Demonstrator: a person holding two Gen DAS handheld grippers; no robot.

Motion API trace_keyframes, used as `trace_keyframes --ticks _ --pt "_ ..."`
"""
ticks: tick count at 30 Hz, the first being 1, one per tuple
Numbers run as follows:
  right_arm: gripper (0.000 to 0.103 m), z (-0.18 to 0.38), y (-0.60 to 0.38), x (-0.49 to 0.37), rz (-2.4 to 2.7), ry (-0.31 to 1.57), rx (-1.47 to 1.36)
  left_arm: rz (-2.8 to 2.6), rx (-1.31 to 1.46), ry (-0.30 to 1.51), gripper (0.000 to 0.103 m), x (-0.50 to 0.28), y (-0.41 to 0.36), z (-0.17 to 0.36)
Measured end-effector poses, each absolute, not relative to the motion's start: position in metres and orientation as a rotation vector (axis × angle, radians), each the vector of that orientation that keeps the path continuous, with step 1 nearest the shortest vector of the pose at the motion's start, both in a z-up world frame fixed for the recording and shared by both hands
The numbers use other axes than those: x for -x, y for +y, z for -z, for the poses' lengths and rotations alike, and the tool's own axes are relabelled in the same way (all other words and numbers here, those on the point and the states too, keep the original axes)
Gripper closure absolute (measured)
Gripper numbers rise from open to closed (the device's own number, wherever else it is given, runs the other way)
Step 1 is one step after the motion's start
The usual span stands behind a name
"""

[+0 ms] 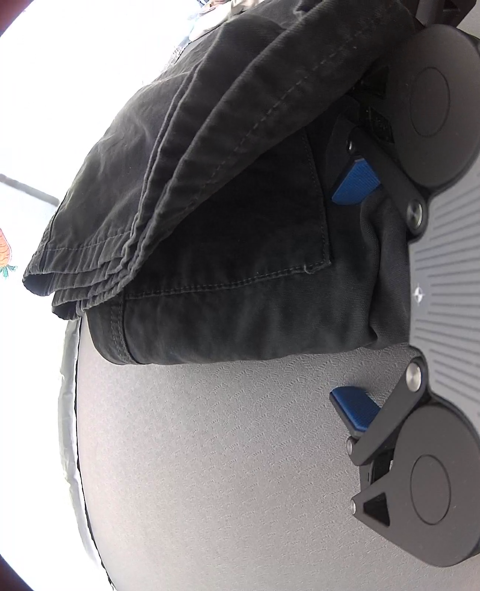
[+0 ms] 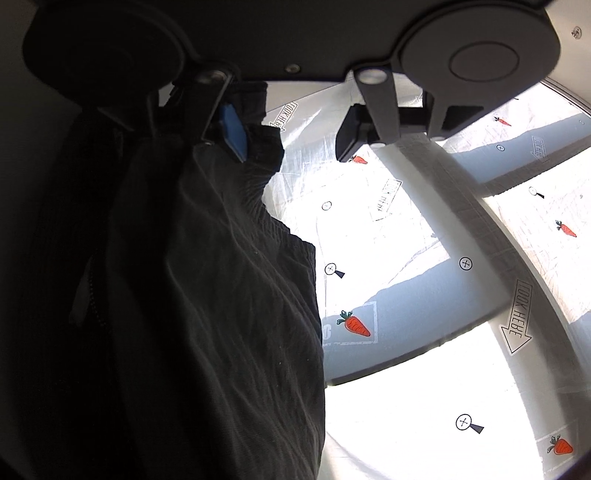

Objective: Fold clothes
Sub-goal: 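Fold the held end over the trousers with the right gripper and release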

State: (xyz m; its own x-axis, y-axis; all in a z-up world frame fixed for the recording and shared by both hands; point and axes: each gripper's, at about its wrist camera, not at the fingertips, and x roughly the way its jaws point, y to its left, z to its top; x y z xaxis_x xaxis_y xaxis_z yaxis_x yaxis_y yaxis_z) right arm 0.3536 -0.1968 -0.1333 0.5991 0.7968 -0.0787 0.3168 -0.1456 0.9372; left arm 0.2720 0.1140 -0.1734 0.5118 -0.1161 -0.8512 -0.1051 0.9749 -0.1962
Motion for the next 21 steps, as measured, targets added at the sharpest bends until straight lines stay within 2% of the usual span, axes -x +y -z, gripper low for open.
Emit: trace_keyframes --ticks 4,6,8,9,10,16,21 --pt "0.045 0.144 -0.205 -0.354 -0.465 0.939 -1.708 0.005 0.260 1.036 0.000 -0.265 0.118 0.174" --pt "0.052 0.154 -0.208 -0.354 -0.407 0.975 -1.713 0.008 0.289 1.034 0.000 -0.260 0.121 0.174" --pt "0.054 0.163 -0.209 -0.351 -0.331 1.035 -1.687 0.008 0.344 1.030 0.000 -0.252 0.125 0.175" --pt "0.062 0.168 -0.208 -0.350 -0.317 1.067 -1.654 0.007 0.373 1.027 0.000 -0.246 0.129 0.175" --pt "0.064 0.169 -0.203 -0.349 -0.330 1.074 -1.643 0.006 0.400 1.025 0.000 -0.241 0.132 0.176" --pt "0.070 0.163 -0.195 -0.352 -0.371 1.102 -1.528 -0.050 0.458 1.007 0.000 -0.200 0.137 0.178" --pt "0.074 0.148 -0.190 -0.358 -0.393 1.136 -1.364 -0.080 0.565 0.920 0.000 -0.170 0.136 0.174"
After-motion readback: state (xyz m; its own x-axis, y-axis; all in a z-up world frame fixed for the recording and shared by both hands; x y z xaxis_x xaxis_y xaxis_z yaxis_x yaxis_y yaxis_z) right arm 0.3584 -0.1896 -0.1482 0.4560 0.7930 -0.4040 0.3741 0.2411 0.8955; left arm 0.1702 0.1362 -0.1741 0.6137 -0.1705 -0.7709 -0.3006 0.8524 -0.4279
